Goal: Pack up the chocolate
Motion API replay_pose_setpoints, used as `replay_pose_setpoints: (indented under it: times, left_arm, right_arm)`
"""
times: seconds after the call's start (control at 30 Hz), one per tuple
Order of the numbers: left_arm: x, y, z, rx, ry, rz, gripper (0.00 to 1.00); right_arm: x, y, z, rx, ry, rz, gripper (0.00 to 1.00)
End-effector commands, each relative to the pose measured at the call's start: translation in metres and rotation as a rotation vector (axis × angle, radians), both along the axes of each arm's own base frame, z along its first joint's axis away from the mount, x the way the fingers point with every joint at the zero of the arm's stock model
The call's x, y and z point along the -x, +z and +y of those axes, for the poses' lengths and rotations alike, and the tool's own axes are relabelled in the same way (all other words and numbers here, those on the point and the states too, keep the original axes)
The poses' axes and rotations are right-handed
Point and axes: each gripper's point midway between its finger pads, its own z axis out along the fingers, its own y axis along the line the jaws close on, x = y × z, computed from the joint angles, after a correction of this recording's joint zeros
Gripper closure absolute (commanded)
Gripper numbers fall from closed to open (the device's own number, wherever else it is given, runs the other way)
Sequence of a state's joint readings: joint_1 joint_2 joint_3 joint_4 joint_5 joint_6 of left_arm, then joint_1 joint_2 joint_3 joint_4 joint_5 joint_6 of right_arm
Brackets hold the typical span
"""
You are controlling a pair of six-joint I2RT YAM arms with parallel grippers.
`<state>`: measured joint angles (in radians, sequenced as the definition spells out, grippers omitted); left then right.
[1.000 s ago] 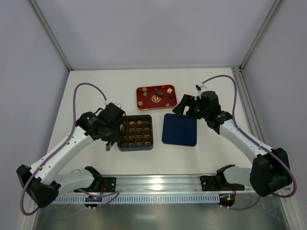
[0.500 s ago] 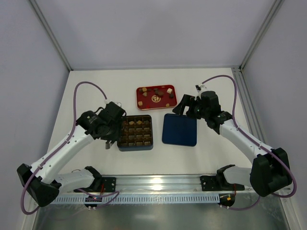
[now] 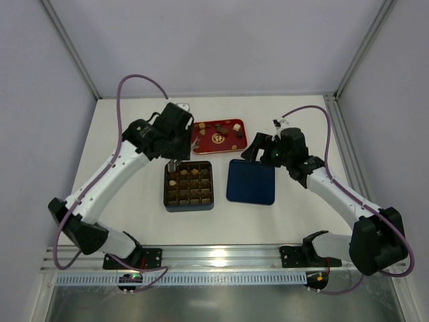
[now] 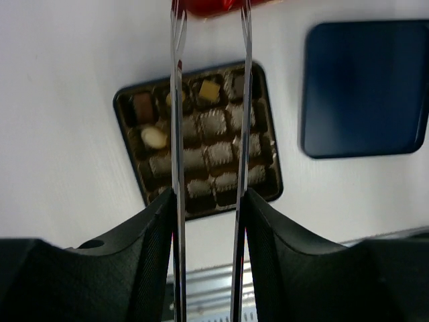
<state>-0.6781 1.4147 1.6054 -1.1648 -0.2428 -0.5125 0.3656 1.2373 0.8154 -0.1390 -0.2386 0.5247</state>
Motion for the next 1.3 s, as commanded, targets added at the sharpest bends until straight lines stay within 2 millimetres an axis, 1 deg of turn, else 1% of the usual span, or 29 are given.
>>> replay_pose_setpoints:
  times: [0.0, 0.03, 0.1, 0.13, 0.17, 0.23, 0.27, 0.3, 0.37, 0.4, 0.43, 0.53, 0.63, 0.83, 0.97, 1.1, 1.27]
  left_arm:
    - [-0.048, 0.013, -0.042, 0.056, -0.074, -0.09, 0.56]
    - [-0.061, 0.008, -0.058, 0.067, -0.092, -0.079, 0.55]
    - [-0.079, 0.004, -0.072, 0.071, -0.097, -0.083, 0.55]
    - [-0.088, 0.014, -0.08, 0.088, -0.103, -0.105, 0.55]
    - [-0.1, -0.006, -0.088, 0.064, -0.102, -0.072, 0.55]
    - [-0.111, -0.012, -0.098, 0.064, -0.105, -0.07, 0.52]
    - [-0.119, -0.011, -0.104, 0.065, -0.098, -0.08, 0.53]
    - [-0.127, -0.027, -0.109, 0.046, -0.093, -0.061, 0.52]
    - [-0.138, -0.033, -0.111, 0.029, -0.076, -0.068, 0.51]
    - [-0.143, -0.046, -0.114, 0.011, -0.07, -0.054, 0.51]
    - [-0.147, -0.048, -0.113, 0.001, -0.063, -0.056, 0.52]
    - [-0.155, -0.057, -0.114, -0.014, -0.047, -0.058, 0.52]
    - [-0.159, -0.066, -0.113, -0.018, -0.042, -0.044, 0.52]
    - [-0.158, -0.076, -0.121, 0.008, -0.057, -0.017, 0.55]
    - [-0.161, -0.083, -0.12, -0.008, -0.05, -0.014, 0.55]
    - [-0.165, -0.088, -0.117, -0.025, -0.039, -0.017, 0.56]
    - [-0.17, -0.084, -0.114, -0.027, -0.021, -0.037, 0.57]
  right_arm:
    - [-0.003, 0.02, 0.001, -0.001, 0.004, -0.059, 0.06]
    - [-0.001, 0.022, -0.001, 0.002, 0.006, -0.064, 0.06]
    - [0.001, 0.024, -0.003, 0.009, 0.001, -0.069, 0.06]
    - [0.003, 0.026, -0.005, 0.014, 0.0, -0.072, 0.06]
    - [0.004, 0.027, -0.006, 0.016, -0.001, -0.074, 0.06]
    - [0.007, 0.027, -0.008, 0.022, -0.005, -0.073, 0.06]
    - [0.007, 0.03, -0.009, 0.021, -0.006, -0.081, 0.06]
    - [0.008, 0.031, -0.009, 0.021, -0.005, -0.082, 0.06]
    - [0.011, 0.034, -0.011, 0.022, -0.009, -0.09, 0.06]
    - [0.012, 0.034, -0.012, 0.025, -0.009, -0.088, 0.06]
    - [0.013, 0.034, -0.012, 0.028, -0.009, -0.09, 0.06]
    - [0.015, 0.035, -0.015, 0.036, -0.015, -0.093, 0.06]
    - [0.016, 0.033, -0.016, 0.043, -0.016, -0.091, 0.06]
    - [0.017, 0.033, -0.017, 0.044, -0.016, -0.093, 0.06]
    - [0.017, 0.032, -0.016, 0.041, -0.016, -0.09, 0.06]
    - [0.017, 0.031, -0.018, 0.045, -0.02, -0.09, 0.06]
    - [0.016, 0.031, -0.017, 0.046, -0.019, -0.087, 0.06]
